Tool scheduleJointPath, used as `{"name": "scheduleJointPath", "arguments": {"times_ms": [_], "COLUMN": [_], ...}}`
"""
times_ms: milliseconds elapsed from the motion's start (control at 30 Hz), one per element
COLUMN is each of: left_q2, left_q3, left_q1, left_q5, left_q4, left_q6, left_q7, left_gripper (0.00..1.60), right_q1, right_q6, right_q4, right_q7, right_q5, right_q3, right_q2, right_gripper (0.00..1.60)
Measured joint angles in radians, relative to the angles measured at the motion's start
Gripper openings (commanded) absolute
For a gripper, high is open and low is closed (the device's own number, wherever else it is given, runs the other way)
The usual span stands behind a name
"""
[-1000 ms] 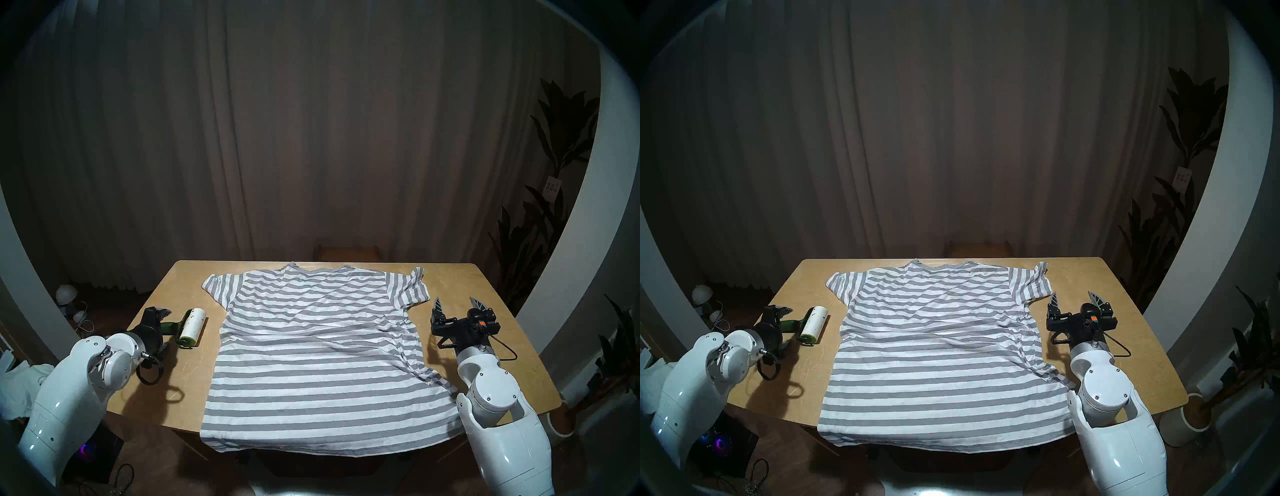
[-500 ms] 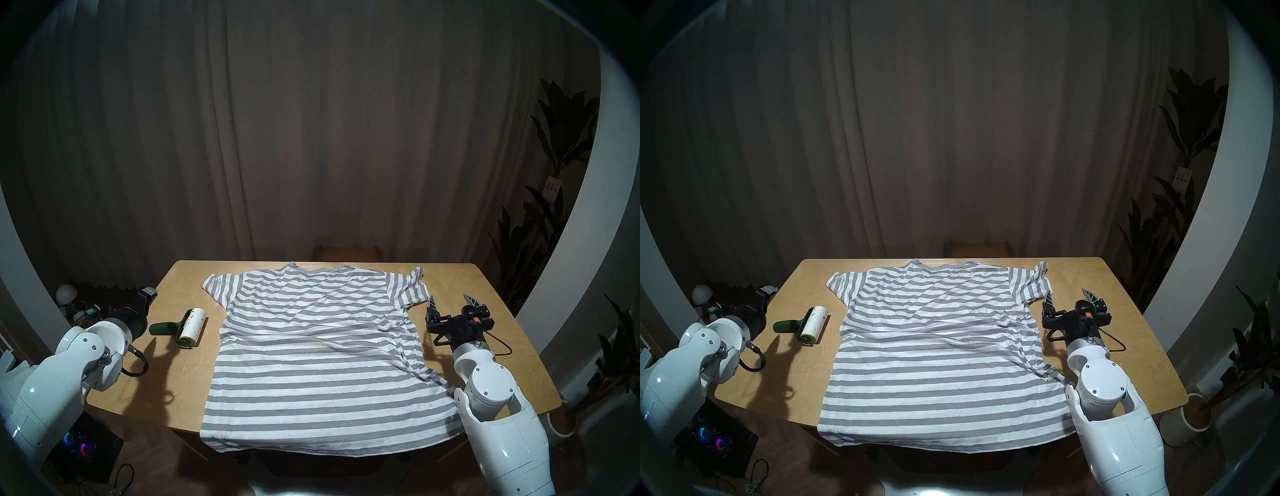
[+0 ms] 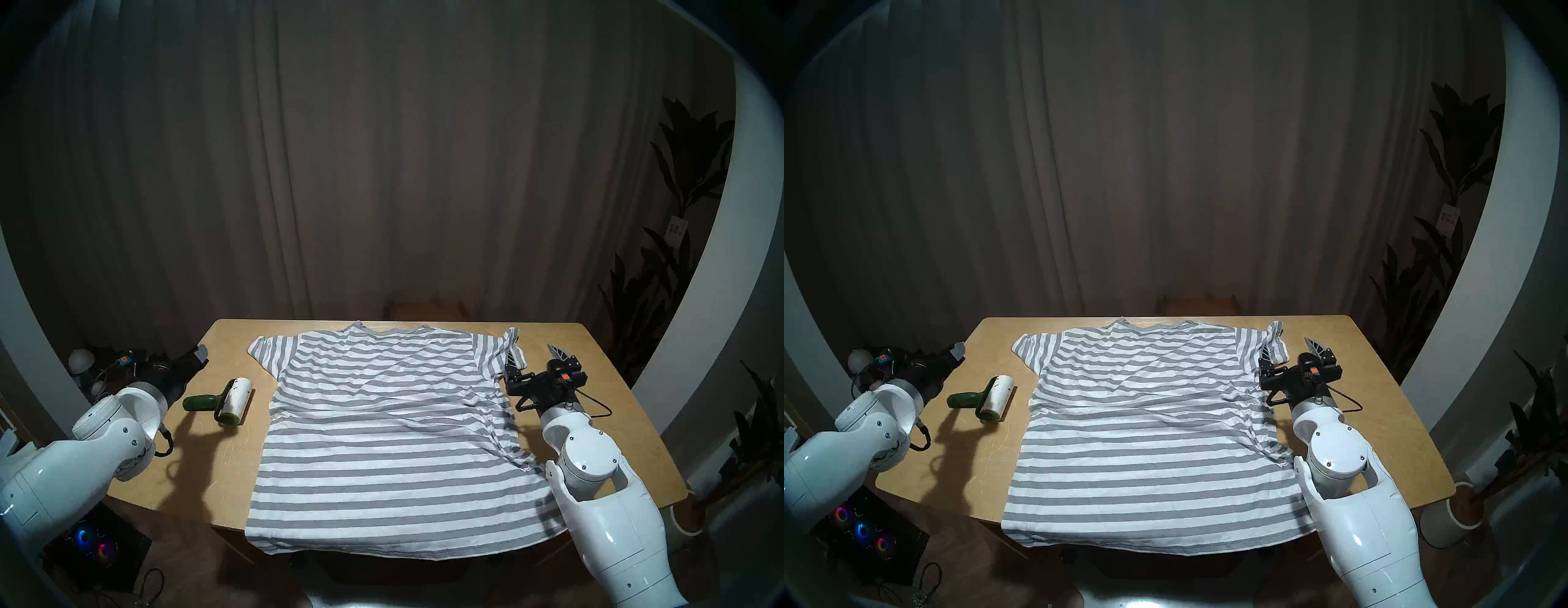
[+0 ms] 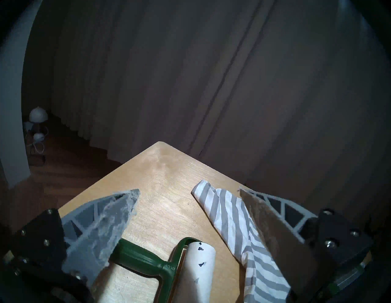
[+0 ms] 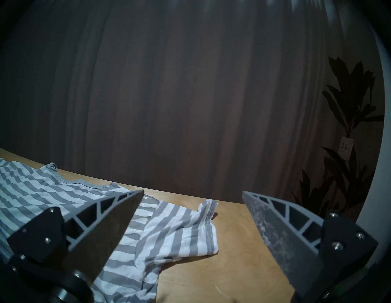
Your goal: Use the fur roller to clean a top
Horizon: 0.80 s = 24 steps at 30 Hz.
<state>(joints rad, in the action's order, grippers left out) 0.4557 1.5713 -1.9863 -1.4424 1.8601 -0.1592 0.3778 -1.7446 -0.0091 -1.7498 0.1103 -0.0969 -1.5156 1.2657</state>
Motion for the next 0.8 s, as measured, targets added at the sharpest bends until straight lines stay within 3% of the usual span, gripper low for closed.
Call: {"name": "scheduleJointPath", "arguments": {"times_ms": [433, 800], "left_q2": [-0.049, -0.073], "left_q3": [-0.088, -0.145], "left_q1": [0.049, 0.102], "left_q5": [0.23, 0.4], "left_q4": [-0.003, -0.06], "left_q6": [-0.026, -0.039], "left_q7": [-0.004, -0.005], "left_gripper": [1.6, 1.6], "right_q1": [0.077, 0.141], "right_q6": [0.004, 0.01], "right_q4": [0.065, 0.14], "right_q7": [-0.026, -0.039], "right_q5": [0.008, -0.009], "right_q3": [0.044, 0.052], "right_q2": [0.009, 0.025], "right_gripper": [1.6, 1.6]}}
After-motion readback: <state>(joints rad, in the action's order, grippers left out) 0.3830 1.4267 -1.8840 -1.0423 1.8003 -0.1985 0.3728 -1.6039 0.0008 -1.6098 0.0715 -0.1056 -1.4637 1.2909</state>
